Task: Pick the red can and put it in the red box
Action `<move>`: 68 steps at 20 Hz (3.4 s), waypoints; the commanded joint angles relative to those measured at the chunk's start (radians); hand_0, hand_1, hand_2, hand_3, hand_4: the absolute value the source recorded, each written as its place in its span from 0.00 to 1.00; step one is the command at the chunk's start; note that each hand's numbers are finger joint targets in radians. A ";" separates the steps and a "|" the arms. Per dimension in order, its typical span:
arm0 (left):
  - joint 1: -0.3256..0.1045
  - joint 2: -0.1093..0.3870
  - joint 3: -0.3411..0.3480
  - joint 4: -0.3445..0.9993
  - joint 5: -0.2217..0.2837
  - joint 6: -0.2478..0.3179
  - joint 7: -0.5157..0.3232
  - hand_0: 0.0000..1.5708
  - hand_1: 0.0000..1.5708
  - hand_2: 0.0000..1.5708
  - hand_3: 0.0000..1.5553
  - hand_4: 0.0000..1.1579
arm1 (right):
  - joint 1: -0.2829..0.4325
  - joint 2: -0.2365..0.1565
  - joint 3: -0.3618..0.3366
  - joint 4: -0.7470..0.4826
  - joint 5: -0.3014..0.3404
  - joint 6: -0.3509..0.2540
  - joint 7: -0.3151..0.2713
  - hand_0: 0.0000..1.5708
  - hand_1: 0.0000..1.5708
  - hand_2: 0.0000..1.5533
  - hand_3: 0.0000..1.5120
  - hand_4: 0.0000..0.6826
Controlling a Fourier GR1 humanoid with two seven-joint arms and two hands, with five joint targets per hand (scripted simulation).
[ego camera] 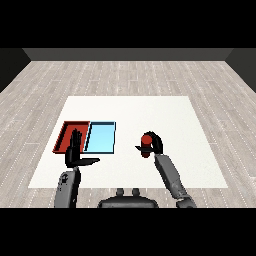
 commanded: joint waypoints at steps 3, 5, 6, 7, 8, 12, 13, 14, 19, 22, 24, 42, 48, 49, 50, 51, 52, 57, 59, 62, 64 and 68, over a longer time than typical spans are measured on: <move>-0.040 -0.024 -0.036 -0.005 -0.013 0.018 0.049 0.00 0.00 0.00 0.00 0.00 | 0.029 0.010 0.078 -0.055 -0.028 -0.061 -0.044 0.93 0.93 0.93 0.93 0.96; 0.034 -0.043 -0.083 -0.103 -0.036 0.034 0.115 0.00 0.00 0.00 0.00 0.00 | 0.088 -0.041 0.033 -0.197 0.005 0.018 0.037 0.92 0.92 0.93 0.93 0.96; -0.003 -0.026 -0.059 0.011 -0.040 0.010 0.040 0.00 0.00 0.00 0.00 0.00 | 0.087 -0.012 0.027 -0.225 0.006 -0.011 0.046 0.91 0.91 0.93 0.93 0.96; -0.018 -0.013 -0.049 0.035 -0.065 0.023 0.025 0.00 0.00 0.00 0.00 0.00 | 0.134 0.009 0.079 -0.216 0.028 -0.044 0.003 0.91 0.91 0.93 0.93 0.96; 0.028 -0.049 -0.102 0.022 -0.088 0.031 -0.008 0.00 0.00 0.00 0.00 0.00 | 0.068 0.010 0.042 -0.198 0.022 -0.038 -0.003 0.91 0.91 0.92 0.93 0.95; -0.024 -0.050 -0.124 0.013 -0.086 0.016 0.049 0.00 0.00 0.00 0.00 0.00 | 0.052 0.010 0.046 -0.281 0.013 -0.047 0.071 0.91 0.91 0.93 0.93 0.95; -0.072 -0.050 -0.159 -0.015 -0.081 0.028 0.138 0.00 0.00 0.00 0.00 0.00 | 0.077 0.010 0.117 -0.322 0.006 -0.096 0.092 0.92 0.92 0.93 0.94 0.95; -0.085 -0.047 -0.131 0.027 -0.062 0.000 0.127 0.00 0.00 0.00 0.00 0.00 | 0.124 0.010 0.124 -0.412 0.043 -0.108 0.137 0.91 0.91 0.93 0.94 0.96; -0.203 -0.051 -0.281 0.096 -0.023 0.118 0.186 0.00 0.00 0.00 0.00 0.00 | 0.053 0.010 0.089 -0.351 0.005 -0.076 0.115 0.91 0.91 0.93 0.94 0.95; -0.172 -0.051 -0.347 0.082 -0.019 0.169 0.164 0.00 0.00 0.00 0.00 0.00 | -0.009 0.010 0.113 -0.289 -0.021 -0.120 0.101 0.91 0.91 0.93 0.94 0.95; -0.178 -0.051 -0.354 0.087 -0.015 0.178 0.163 0.00 0.00 0.00 0.00 0.00 | -0.049 0.010 0.139 -0.299 -0.021 -0.145 0.135 0.91 0.91 0.93 0.94 0.95; -0.324 -0.051 -0.506 0.253 0.044 0.308 0.142 0.00 0.00 0.00 0.00 0.00 | -0.079 0.010 0.366 -0.318 -0.126 -0.285 0.076 0.89 0.89 0.92 0.93 0.90; -0.398 -0.051 -0.537 0.341 0.070 0.346 0.157 0.00 0.00 0.00 0.00 0.00 | -0.039 0.010 0.406 -0.401 -0.108 -0.285 0.092 0.91 0.91 0.92 0.93 0.90; -0.313 -0.051 -0.584 0.236 0.037 0.373 0.201 0.00 0.00 0.00 0.00 0.00 | -0.059 0.010 0.466 -0.386 -0.113 -0.355 0.076 0.91 0.91 0.93 0.93 0.88; -0.417 -0.051 -0.543 0.301 0.072 0.361 0.209 0.00 0.00 0.00 0.00 0.00 | -0.096 0.010 0.347 -0.387 -0.078 -0.253 0.130 0.91 0.91 0.93 0.93 0.88; -0.382 -0.051 -0.501 0.252 0.043 0.325 0.255 0.00 0.00 0.00 0.00 0.00 | -0.001 0.010 0.383 -0.479 -0.038 -0.260 0.154 0.91 0.91 0.92 0.92 0.88; -0.436 -0.051 -0.583 0.332 0.091 0.418 0.179 0.00 0.00 0.00 0.00 0.00 | -0.065 0.010 0.347 -0.426 -0.044 -0.238 0.162 0.92 0.92 0.92 0.92 0.90; -0.453 -0.051 -0.524 0.350 0.074 0.320 0.194 0.00 0.00 0.00 0.00 0.00 | -0.102 0.010 0.442 -0.389 -0.132 -0.329 0.099 0.92 0.92 0.92 0.91 0.87; -0.427 -0.051 -0.551 0.273 0.037 0.363 0.247 0.00 0.00 0.00 0.00 0.00 | -0.072 0.010 0.433 -0.423 -0.133 -0.281 0.104 0.92 0.92 0.92 0.92 0.87; -0.444 -0.051 -0.569 0.261 0.084 0.380 0.270 0.00 0.00 0.00 0.00 0.00 | -0.181 0.010 0.454 -0.271 -0.216 -0.352 0.035 0.92 0.92 0.93 0.92 0.81; -0.407 -0.051 -0.661 0.257 0.079 0.480 0.211 0.00 0.00 0.00 0.00 0.00 | -0.062 0.010 0.511 -0.461 -0.154 -0.365 0.095 0.93 0.93 0.94 0.93 0.77; -0.453 -0.050 -0.600 0.331 0.028 0.502 0.242 0.46 0.46 0.48 0.16 0.59 | -0.150 0.010 0.440 -0.409 -0.170 -0.331 0.113 0.97 0.97 0.94 0.93 0.76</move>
